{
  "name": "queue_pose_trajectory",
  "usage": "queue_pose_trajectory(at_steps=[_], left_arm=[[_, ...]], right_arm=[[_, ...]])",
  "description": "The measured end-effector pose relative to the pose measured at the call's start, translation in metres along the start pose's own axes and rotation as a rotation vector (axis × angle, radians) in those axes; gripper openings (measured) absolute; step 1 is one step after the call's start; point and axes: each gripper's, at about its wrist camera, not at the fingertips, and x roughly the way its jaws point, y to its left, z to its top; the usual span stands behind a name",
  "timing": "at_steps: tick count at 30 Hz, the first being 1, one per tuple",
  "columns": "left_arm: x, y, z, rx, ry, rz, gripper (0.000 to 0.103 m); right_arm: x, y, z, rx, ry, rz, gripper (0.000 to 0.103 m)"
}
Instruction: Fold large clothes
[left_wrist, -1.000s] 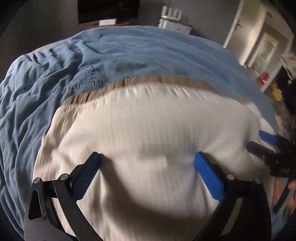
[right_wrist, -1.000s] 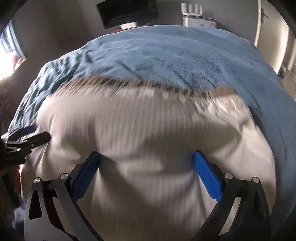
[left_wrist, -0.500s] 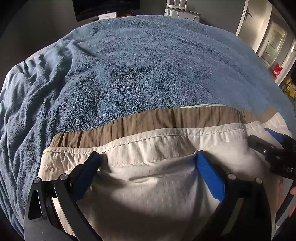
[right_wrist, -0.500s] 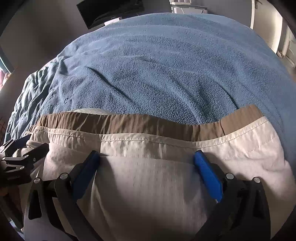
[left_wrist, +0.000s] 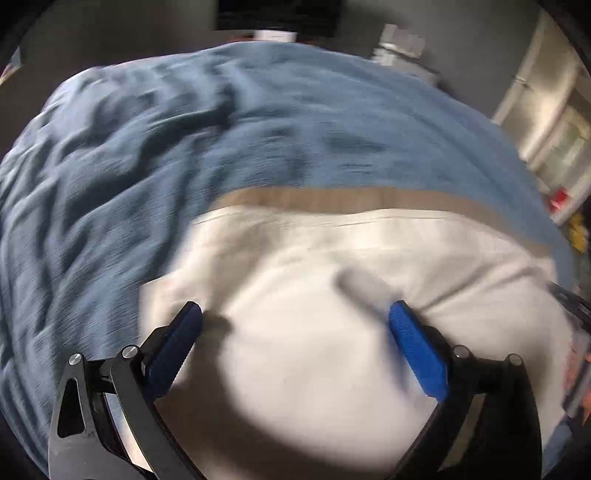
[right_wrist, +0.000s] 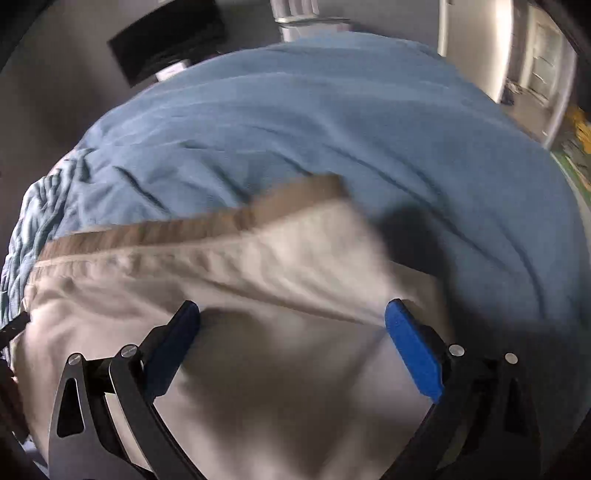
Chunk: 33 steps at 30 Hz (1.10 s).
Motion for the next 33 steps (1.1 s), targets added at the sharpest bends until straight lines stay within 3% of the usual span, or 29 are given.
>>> queue_pose_trajectory(at_steps=[1, 4, 8, 12, 18, 22, 24, 27, 33], left_arm=[[-0.005, 0.01, -0.003, -0.031, 0.008, -0.005, 0.097], [-0.028, 0.006, -0.005, -0.03, -0.028, 0.025, 0.095], [-0.066, -0.021, -0.016, 0.078, -0.101, 0.026, 0.095], [-0.097, -0.043, -0.034, 0.12, -0.119, -0.017, 0.095], [-0.121, -0.061, -0.072, 0.197, -0.124, -0.039, 0.096], [-0.095, -0.066, -0.117, 0.215, 0.016, -0.106, 0.096], [-0.078, -0.058, -0.134, 0.218, 0.082, -0.083, 0.096], [-0.073, -0.026, -0.145, 0.126, 0.128, -0.065, 0.097], [-0.073, 0.02, -0.156, -0.053, 0.202, -0.02, 0.097]], right_arm=[[-0.004, -0.007, -0.003, -0.005, 0.016, 0.013, 0.092], [-0.031, -0.005, -0.011, -0.031, -0.036, -0.063, 0.092], [-0.07, 0.011, -0.032, -0.066, -0.107, 0.036, 0.093], [-0.106, 0.047, -0.07, -0.207, -0.137, 0.101, 0.093], [-0.13, 0.088, -0.13, -0.381, -0.122, 0.179, 0.093], [-0.113, 0.096, -0.156, -0.446, -0.056, 0.151, 0.093], [-0.105, 0.084, -0.161, -0.43, -0.033, 0.139, 0.095], [-0.104, 0.057, -0.16, -0.347, -0.019, 0.092, 0.095], [-0.112, -0.017, -0.158, -0.059, 0.024, -0.073, 0.095]])
